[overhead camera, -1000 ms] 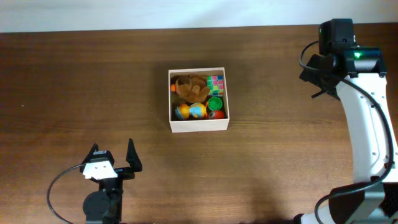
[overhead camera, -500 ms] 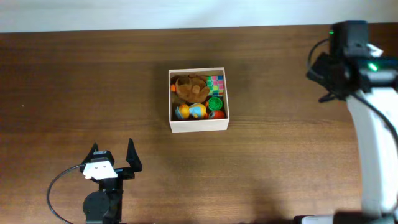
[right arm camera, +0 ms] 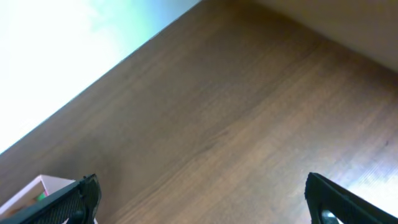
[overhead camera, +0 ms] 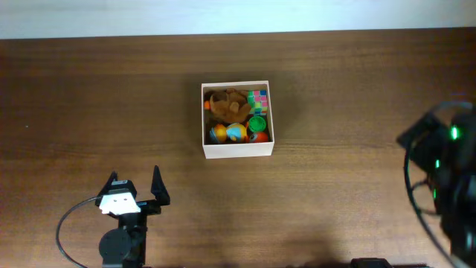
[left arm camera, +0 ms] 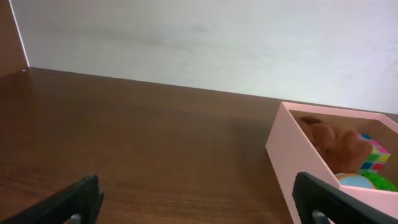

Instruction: Pack container

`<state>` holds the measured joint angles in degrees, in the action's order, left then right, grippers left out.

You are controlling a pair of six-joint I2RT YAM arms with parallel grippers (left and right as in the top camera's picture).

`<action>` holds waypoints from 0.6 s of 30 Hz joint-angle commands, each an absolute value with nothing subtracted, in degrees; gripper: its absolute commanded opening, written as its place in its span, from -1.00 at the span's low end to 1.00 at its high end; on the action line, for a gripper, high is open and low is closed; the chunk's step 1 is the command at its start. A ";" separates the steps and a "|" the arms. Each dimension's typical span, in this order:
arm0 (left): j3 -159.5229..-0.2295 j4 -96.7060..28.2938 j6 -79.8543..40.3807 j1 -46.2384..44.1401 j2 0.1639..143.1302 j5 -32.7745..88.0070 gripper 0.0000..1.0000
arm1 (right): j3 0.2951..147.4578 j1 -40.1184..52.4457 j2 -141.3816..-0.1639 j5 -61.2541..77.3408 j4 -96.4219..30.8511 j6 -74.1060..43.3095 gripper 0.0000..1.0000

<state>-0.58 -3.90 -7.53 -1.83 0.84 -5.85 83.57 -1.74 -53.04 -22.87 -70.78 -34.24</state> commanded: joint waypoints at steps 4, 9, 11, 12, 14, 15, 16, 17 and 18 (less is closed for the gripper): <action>-0.51 -4.16 -6.61 -1.54 0.30 -6.04 0.99 | 73.21 -1.85 -39.88 -22.94 -62.26 -33.91 0.98; -0.51 -4.16 -6.61 -1.54 0.30 -6.04 0.99 | 62.22 -1.85 -29.56 -21.96 -52.95 -33.91 0.98; -0.51 -4.16 -6.61 -1.54 0.30 -6.04 0.99 | 57.58 -1.83 -26.15 -20.99 -48.56 -33.91 0.98; -0.51 -4.16 -6.61 -1.54 0.30 -6.04 0.99 | 55.29 -1.83 -24.60 -20.43 -46.37 -33.91 0.98; -0.51 -4.16 -6.61 -1.54 0.30 -6.04 0.99 | 50.72 -1.83 -21.65 -18.98 -42.19 -33.91 0.98; -0.51 -4.16 -6.61 -1.54 0.30 -6.04 0.99 | 48.05 -1.83 -19.94 -17.89 -39.83 -33.91 0.97; -0.51 -4.16 -6.61 -1.54 0.30 -6.04 0.99 | 45.76 -1.69 -18.55 -17.02 -37.82 -33.89 0.98; -0.51 -4.16 -6.61 -1.54 0.30 -6.04 0.99 | 43.51 -1.39 -17.17 -16.43 -35.90 -33.89 0.98; -0.51 -4.16 -6.61 -1.54 0.30 -6.07 0.98 | 41.43 -0.97 -15.88 -15.94 -34.15 -33.91 0.98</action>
